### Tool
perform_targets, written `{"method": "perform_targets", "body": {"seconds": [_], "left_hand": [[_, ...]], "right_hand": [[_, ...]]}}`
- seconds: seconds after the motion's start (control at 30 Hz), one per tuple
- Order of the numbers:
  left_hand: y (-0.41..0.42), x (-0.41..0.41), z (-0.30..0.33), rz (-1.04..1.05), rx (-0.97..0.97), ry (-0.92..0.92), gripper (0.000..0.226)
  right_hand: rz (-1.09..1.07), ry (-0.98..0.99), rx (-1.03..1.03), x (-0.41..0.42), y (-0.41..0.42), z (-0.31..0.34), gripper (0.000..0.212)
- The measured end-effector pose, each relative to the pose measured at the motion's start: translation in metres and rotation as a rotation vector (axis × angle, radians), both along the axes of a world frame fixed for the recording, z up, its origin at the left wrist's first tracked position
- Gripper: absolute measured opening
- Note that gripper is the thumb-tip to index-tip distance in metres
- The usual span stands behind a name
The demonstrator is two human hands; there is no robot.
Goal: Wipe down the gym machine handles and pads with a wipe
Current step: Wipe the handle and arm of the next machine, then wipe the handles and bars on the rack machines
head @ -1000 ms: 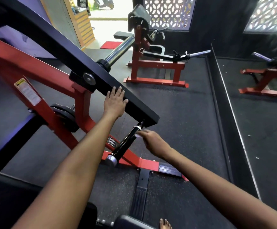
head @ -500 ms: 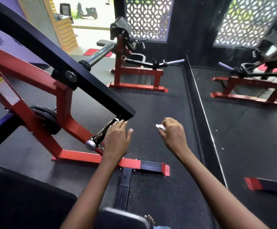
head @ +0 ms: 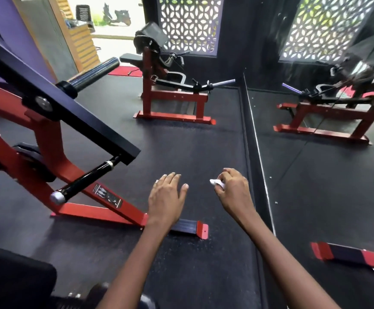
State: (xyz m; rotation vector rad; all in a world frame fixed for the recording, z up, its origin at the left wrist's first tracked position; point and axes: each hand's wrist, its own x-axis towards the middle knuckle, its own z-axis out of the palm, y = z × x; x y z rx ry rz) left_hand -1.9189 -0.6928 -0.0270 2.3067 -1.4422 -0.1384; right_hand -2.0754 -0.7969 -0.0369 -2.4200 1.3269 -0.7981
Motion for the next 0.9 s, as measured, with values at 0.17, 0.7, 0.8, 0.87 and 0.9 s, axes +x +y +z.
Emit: {"method": "perform_targets", "body": {"seconds": [0.17, 0.7, 0.8, 0.87, 0.9], "left_hand": [[-0.055, -0.047, 0.003, 0.035, -0.017, 0.032, 0.049], [-0.255, -0.006, -0.008, 0.116, 0.008, -0.024, 0.050], [-0.304, 0.024, -0.007, 0.145, -0.003, -0.021, 0.051], [-0.340, 0.046, -0.006, 0.174, -0.008, -0.015, 0.053], [-0.357, 0.058, -0.006, 0.193, -0.006, -0.015, 0.054]], "right_hand": [[0.060, 0.029, -0.034, -0.037, -0.057, 0.001, 0.015], [0.134, 0.027, -0.045, 0.023, -0.269, 0.004, 0.016], [0.164, 0.069, -0.088, 0.059, -0.320, 0.004, 0.022], [0.191, 0.102, -0.099, 0.085, -0.356, 0.005, 0.024], [0.206, 0.111, -0.093, 0.098, -0.373, 0.006, 0.024]]}}
